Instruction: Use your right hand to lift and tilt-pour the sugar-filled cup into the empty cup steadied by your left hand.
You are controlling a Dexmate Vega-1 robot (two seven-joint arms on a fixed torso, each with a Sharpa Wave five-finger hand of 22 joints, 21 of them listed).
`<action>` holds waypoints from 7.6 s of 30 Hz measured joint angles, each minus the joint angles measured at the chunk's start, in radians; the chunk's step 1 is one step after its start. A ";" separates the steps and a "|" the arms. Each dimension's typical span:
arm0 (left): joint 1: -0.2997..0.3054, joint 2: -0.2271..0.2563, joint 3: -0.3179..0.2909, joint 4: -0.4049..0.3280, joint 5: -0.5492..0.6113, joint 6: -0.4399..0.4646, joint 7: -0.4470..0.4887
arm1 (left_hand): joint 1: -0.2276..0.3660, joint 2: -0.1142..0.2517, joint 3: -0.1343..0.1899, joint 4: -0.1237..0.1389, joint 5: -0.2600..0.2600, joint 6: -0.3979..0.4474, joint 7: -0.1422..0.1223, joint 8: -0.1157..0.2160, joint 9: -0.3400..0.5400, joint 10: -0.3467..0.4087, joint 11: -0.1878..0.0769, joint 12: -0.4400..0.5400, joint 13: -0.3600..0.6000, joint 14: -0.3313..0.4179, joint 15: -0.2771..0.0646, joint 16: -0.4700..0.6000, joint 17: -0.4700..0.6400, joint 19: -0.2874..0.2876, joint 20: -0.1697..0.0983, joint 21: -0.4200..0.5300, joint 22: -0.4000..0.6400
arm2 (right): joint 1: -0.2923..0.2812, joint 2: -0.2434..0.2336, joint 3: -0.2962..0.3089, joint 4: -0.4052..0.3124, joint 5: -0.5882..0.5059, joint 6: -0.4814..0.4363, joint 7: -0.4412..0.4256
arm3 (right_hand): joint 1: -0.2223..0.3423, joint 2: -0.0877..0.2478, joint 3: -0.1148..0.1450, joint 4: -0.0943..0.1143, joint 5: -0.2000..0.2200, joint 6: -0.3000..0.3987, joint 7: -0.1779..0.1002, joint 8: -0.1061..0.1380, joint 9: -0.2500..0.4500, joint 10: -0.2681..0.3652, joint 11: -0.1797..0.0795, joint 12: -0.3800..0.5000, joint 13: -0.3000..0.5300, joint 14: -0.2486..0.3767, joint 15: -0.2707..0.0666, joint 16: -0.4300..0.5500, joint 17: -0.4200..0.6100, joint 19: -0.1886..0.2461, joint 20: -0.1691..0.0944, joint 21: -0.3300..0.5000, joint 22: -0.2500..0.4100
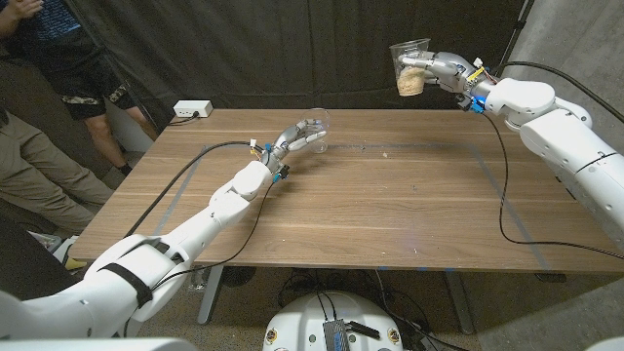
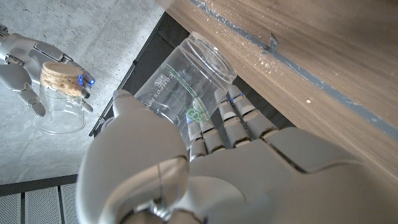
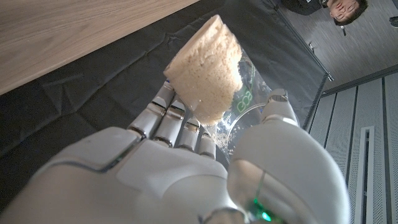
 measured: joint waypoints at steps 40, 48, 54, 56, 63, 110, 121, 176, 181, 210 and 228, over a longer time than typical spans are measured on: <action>0.045 0.036 0.002 -0.102 -0.010 0.044 -0.007 | 0.005 0.005 -0.003 0.003 -0.007 0.012 0.002 0.010 -0.009 0.010 0.000 0.007 0.005 0.001 -0.001 -0.008 0.009 0.005 -0.005 0.007 0.000 | 0.097 0.044 -0.106 0.024 -0.077 0.001 0.134 | -0.003 -0.006 0.000 0.000 0.000 0.002 -0.002 0.000 0.000 0.000 0.000 -0.007 0.005 0.002 0.002 -0.007 0.005 0.000 0.000 0.004 0.000; 0.052 0.041 0.002 -0.117 -0.011 0.054 -0.007 | 0.005 0.005 -0.003 0.003 -0.008 0.018 0.001 0.014 -0.009 0.010 0.000 0.007 0.010 0.001 -0.001 -0.008 0.009 0.005 -0.005 0.007 0.005 | 0.116 0.056 -0.128 0.041 -0.093 0.001 0.163 | -0.005 -0.008 0.009 0.000 0.000 0.002 -0.002 0.000 0.000 0.000 0.000 -0.007 0.005 0.005 0.006 -0.007 0.005 0.000 0.000 0.004 0.000; 0.059 0.043 0.005 -0.131 -0.012 0.057 -0.006 | 0.006 0.005 -0.003 0.003 -0.013 0.018 0.001 0.014 -0.014 0.010 0.000 0.007 0.010 0.005 0.002 -0.008 0.013 0.005 -0.005 0.007 0.005 | 0.127 0.060 -0.139 0.047 -0.112 0.001 0.193 | -0.005 -0.008 0.010 0.001 -0.003 0.004 0.001 0.000 0.000 0.000 0.000 -0.007 0.005 0.005 0.006 -0.007 0.009 0.000 0.000 0.004 0.000; 0.060 0.043 0.006 -0.134 -0.013 0.057 -0.006 | 0.006 0.006 -0.003 0.003 -0.015 0.018 0.001 0.014 -0.014 0.010 0.000 0.007 0.010 0.007 0.004 -0.008 0.014 0.005 -0.005 0.007 0.005 | 0.129 0.060 -0.142 0.048 -0.118 0.001 0.201 | -0.005 -0.008 0.010 0.001 -0.003 0.006 0.002 0.000 0.000 0.001 0.000 -0.007 0.004 0.009 0.002 -0.007 0.010 0.000 0.000 0.004 0.001; 0.064 0.043 0.009 -0.140 -0.014 0.061 -0.007 | 0.007 0.007 -0.003 0.003 -0.015 0.018 0.001 0.014 -0.014 0.010 0.000 0.007 0.009 0.007 0.004 -0.008 0.014 0.005 -0.005 0.007 0.005 | 0.147 0.061 -0.161 0.051 -0.138 -0.007 0.223 | -0.003 -0.010 0.010 0.001 -0.003 0.007 0.003 -0.007 0.000 0.007 -0.004 -0.010 0.004 0.011 0.000 -0.008 0.010 0.000 0.000 0.004 -0.005; 0.039 0.026 0.020 -0.085 -0.020 0.032 -0.043 | 0.012 0.012 -0.003 0.003 -0.023 0.018 0.002 0.022 -0.014 0.014 0.004 0.015 0.014 0.007 0.004 -0.008 0.020 0.005 -0.005 0.015 0.005 | 0.274 0.100 -0.271 0.085 -0.284 -0.060 0.383 | -0.002 -0.003 0.009 0.001 -0.004 0.012 -0.002 -0.008 0.005 0.018 -0.004 -0.015 0.010 0.022 0.000 0.001 0.019 -0.005 0.005 0.008 -0.005; 0.029 0.016 0.021 -0.061 -0.027 0.022 -0.060 | 0.014 0.013 -0.007 0.007 -0.023 0.025 0.009 0.025 -0.014 0.014 0.004 0.015 0.014 0.011 0.000 -0.008 0.023 0.005 -0.005 0.015 0.005 | 0.319 0.113 -0.300 0.097 -0.329 -0.081 0.426 | -0.002 -0.003 0.009 0.001 -0.004 0.015 0.003 -0.014 0.005 0.018 -0.004 -0.015 0.009 0.022 0.000 0.001 0.024 -0.005 0.005 0.008 -0.004; 0.073 0.042 0.039 -0.173 -0.031 0.081 -0.086 | 0.018 0.008 -0.011 0.011 -0.030 0.025 0.009 0.033 -0.018 0.016 0.006 0.015 0.019 0.011 0.000 -0.015 0.028 0.005 -0.005 0.022 0.005 | 0.419 0.132 -0.383 0.136 -0.480 -0.063 0.630 | 0.000 -0.005 0.009 0.001 -0.003 0.025 0.001 -0.015 0.009 0.028 -0.002 -0.022 0.014 0.034 0.002 0.012 0.033 -0.005 0.005 0.008 -0.010; 0.078 0.044 0.041 -0.184 -0.031 0.088 -0.087 | 0.018 0.008 -0.008 0.014 -0.030 0.025 0.009 0.033 -0.018 0.016 0.006 0.018 0.019 0.010 0.000 -0.015 0.028 0.005 -0.005 0.025 0.005 | 0.429 0.138 -0.389 0.145 -0.492 -0.057 0.643 | 0.000 -0.005 0.009 0.001 -0.004 0.025 0.000 -0.015 0.009 0.028 -0.002 -0.022 0.014 0.036 0.000 0.012 0.038 -0.005 0.005 0.008 -0.010; 0.060 0.046 0.046 -0.150 -0.046 0.072 -0.129 | 0.018 0.008 -0.007 0.015 -0.039 0.025 0.009 0.037 -0.018 0.020 0.002 0.023 0.018 0.012 -0.002 -0.015 0.032 0.005 -0.005 0.028 0.005 | 0.488 0.194 -0.423 0.215 -0.554 -0.021 0.678 | -0.003 -0.003 0.009 0.001 -0.003 0.024 0.000 -0.023 0.014 0.032 -0.004 -0.022 0.014 0.039 -0.003 0.016 0.042 -0.005 0.005 0.008 -0.009; 0.060 0.049 0.049 -0.148 -0.047 0.063 -0.141 | 0.018 0.008 -0.007 0.015 -0.039 0.025 0.009 0.037 -0.023 0.020 0.002 0.022 0.018 0.014 -0.003 -0.015 0.032 0.001 -0.009 0.032 0.005 | 0.509 0.204 -0.440 0.205 -0.604 -0.014 0.689 | -0.001 -0.004 0.009 0.001 -0.003 0.027 -0.002 -0.023 0.014 0.034 -0.002 -0.030 0.019 0.039 -0.003 0.016 0.047 -0.005 0.005 0.015 -0.009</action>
